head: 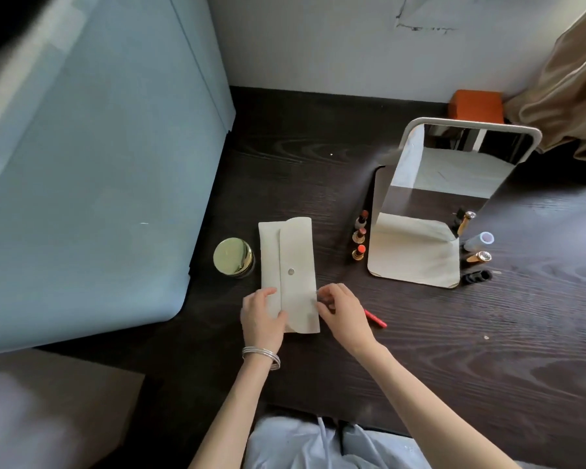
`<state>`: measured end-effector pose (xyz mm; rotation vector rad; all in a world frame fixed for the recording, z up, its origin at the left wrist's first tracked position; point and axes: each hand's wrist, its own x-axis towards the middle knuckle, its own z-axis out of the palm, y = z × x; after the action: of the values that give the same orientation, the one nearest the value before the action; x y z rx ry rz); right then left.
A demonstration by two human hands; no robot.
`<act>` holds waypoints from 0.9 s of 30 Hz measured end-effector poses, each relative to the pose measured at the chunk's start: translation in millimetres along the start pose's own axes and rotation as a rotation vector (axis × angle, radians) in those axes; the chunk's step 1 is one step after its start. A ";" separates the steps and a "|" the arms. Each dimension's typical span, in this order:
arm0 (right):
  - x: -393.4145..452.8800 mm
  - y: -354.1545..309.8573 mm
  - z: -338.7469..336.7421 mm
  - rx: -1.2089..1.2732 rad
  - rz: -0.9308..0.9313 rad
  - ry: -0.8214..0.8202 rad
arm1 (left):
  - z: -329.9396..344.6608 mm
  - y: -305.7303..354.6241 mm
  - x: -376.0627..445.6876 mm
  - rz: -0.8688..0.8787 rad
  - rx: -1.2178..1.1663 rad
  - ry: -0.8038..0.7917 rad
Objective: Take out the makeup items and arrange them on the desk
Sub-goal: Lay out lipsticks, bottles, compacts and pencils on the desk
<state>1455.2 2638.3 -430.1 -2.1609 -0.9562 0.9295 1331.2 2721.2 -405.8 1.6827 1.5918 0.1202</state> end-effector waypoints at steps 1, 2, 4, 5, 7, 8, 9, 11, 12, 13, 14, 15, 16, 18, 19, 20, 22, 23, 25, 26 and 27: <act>0.4 -4.3 3.7 0.006 0.007 -0.015 | -3.5 -4.6 4.8 -0.031 0.033 0.013; 1.1 -7.8 7.3 0.006 0.019 -0.027 | -6.5 -8.4 9.4 -0.066 0.052 0.006; 2.9 -11.7 13.7 0.000 0.049 -0.030 | -9.4 -13.6 17.1 -0.136 0.039 -0.064; 3.7 -12.8 16.1 -0.002 0.067 -0.031 | -9.3 -14.8 20.2 -0.158 0.020 -0.109; 4.5 -14.7 18.5 -0.008 0.097 -0.036 | -7.5 -14.4 24.8 -0.175 0.001 -0.153; 5.2 -15.7 18.6 -0.003 0.110 -0.035 | -7.2 -12.8 26.8 -0.177 0.001 -0.152; 5.9 -17.0 18.3 0.010 0.123 -0.025 | -6.8 -11.2 29.0 -0.180 0.001 -0.147; 7.0 -19.4 17.6 0.041 0.154 0.007 | -7.2 -9.6 33.0 -0.188 -0.019 -0.143; 7.6 -20.4 17.4 0.044 0.164 0.022 | -7.5 -9.6 34.6 -0.187 -0.020 -0.143; 7.8 -20.9 17.2 0.035 0.170 0.031 | -7.5 -9.9 35.9 -0.169 0.007 -0.142; 7.9 -21.1 17.1 0.021 0.175 0.034 | -7.5 -10.5 36.6 -0.137 0.061 -0.142; 7.8 -20.9 17.1 0.006 0.174 0.034 | -7.4 -11.0 36.8 -0.102 0.119 -0.141; 7.7 -20.3 17.1 -0.008 0.170 0.035 | -7.2 -11.5 36.3 -0.062 0.174 -0.139; 7.1 -19.2 16.6 -0.026 0.169 0.040 | -7.3 -12.0 35.4 0.019 0.265 -0.127; 6.2 -18.9 16.2 -0.027 0.173 0.044 | -7.2 -12.3 35.4 0.049 0.302 -0.121; 5.3 -18.4 16.2 -0.022 0.180 0.046 | -6.8 -13.6 36.3 0.078 0.337 -0.116; 3.3 -17.4 16.5 -0.010 0.191 0.049 | -7.2 -15.5 38.4 0.133 0.398 -0.109; 2.3 -17.8 16.2 -0.007 0.196 0.050 | -8.0 -15.7 39.8 0.151 0.423 -0.111; 2.1 -18.6 15.8 0.001 0.207 0.048 | -8.9 -15.4 42.9 0.166 0.467 -0.115; 2.1 -19.3 15.8 0.007 0.215 0.046 | -9.5 -14.5 43.6 0.160 0.494 -0.120; 1.9 -20.2 15.5 0.015 0.220 0.044 | -10.6 -12.7 43.7 0.150 0.517 -0.123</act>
<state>1436.4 2654.8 -424.9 -2.2973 -0.6977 0.9831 1324.0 2763.1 -425.3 2.1556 1.4812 -0.3420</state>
